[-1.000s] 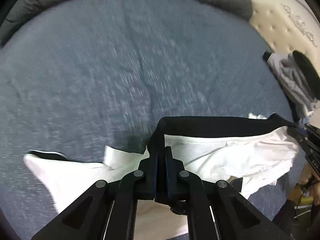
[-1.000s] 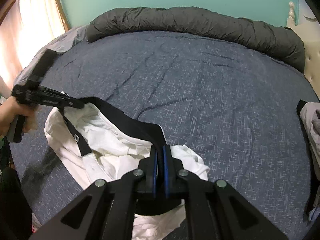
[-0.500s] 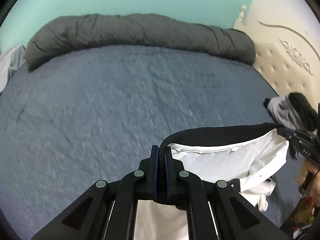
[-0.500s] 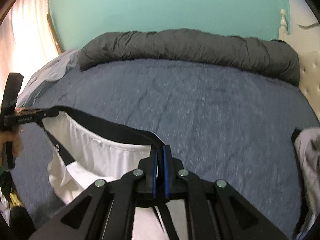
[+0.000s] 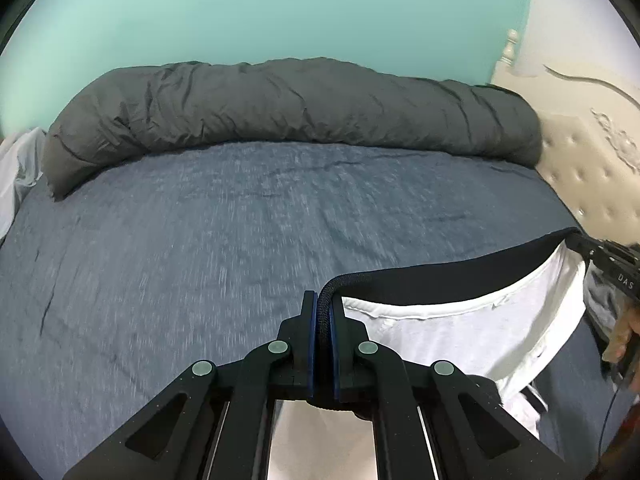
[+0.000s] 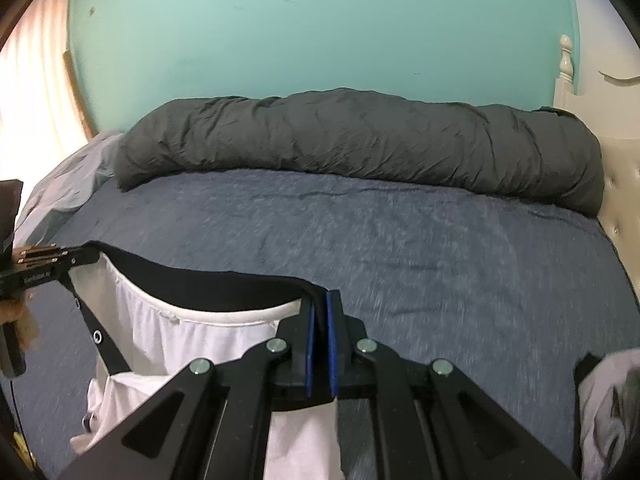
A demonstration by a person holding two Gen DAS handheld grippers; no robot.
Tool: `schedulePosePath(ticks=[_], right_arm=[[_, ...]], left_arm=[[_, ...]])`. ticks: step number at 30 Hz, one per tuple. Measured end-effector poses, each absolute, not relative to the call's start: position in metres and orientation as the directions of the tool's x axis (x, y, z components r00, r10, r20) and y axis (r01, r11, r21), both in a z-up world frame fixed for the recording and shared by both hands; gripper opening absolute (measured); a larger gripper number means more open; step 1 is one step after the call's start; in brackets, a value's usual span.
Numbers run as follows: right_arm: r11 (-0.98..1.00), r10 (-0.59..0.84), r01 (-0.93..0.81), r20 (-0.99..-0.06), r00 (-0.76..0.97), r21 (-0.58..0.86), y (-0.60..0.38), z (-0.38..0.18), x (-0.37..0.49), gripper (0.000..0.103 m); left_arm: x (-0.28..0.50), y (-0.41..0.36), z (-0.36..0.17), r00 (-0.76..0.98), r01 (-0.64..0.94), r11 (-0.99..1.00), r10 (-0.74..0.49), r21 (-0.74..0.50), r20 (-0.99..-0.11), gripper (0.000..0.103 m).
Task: Fold clothes
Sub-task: 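Grasp the black collar with both tools and lift the shirt up, then lower the shirt flat onto the bed and open both tools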
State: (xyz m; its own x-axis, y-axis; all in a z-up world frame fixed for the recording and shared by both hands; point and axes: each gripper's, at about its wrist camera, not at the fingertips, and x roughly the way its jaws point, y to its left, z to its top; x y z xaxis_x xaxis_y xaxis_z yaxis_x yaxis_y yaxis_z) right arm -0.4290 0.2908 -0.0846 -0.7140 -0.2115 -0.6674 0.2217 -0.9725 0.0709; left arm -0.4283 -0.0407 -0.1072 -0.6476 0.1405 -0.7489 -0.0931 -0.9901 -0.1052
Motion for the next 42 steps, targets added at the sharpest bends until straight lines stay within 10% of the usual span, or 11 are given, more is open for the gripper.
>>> schedulePosePath(ticks=[29,32,35,42], right_arm=[[-0.983,-0.170,0.150,-0.829,-0.533,0.105,0.295,-0.279,-0.568,0.005],[-0.977,-0.211,0.125,-0.820,-0.532,0.171,0.307,-0.276,-0.563,0.015],[-0.967,-0.245,0.093,-0.764,-0.597,0.237,0.325,-0.256,-0.544,0.060],[-0.930,-0.324,0.080,-0.700,-0.637,0.358,0.354,-0.217,-0.465,0.061]], left_arm=[[-0.579,-0.021,-0.292,-0.442,-0.047,-0.990,0.137,-0.130,-0.887,0.007],[-0.572,-0.029,-0.286,-0.445,-0.043,-0.980,0.193,-0.195,-0.875,0.029],[-0.558,-0.046,-0.266,-0.487,-0.005,-0.968,0.221,-0.251,-0.845,0.068],[-0.488,-0.100,-0.222,-0.546,0.045,-0.925,0.295,-0.378,-0.784,0.072]])
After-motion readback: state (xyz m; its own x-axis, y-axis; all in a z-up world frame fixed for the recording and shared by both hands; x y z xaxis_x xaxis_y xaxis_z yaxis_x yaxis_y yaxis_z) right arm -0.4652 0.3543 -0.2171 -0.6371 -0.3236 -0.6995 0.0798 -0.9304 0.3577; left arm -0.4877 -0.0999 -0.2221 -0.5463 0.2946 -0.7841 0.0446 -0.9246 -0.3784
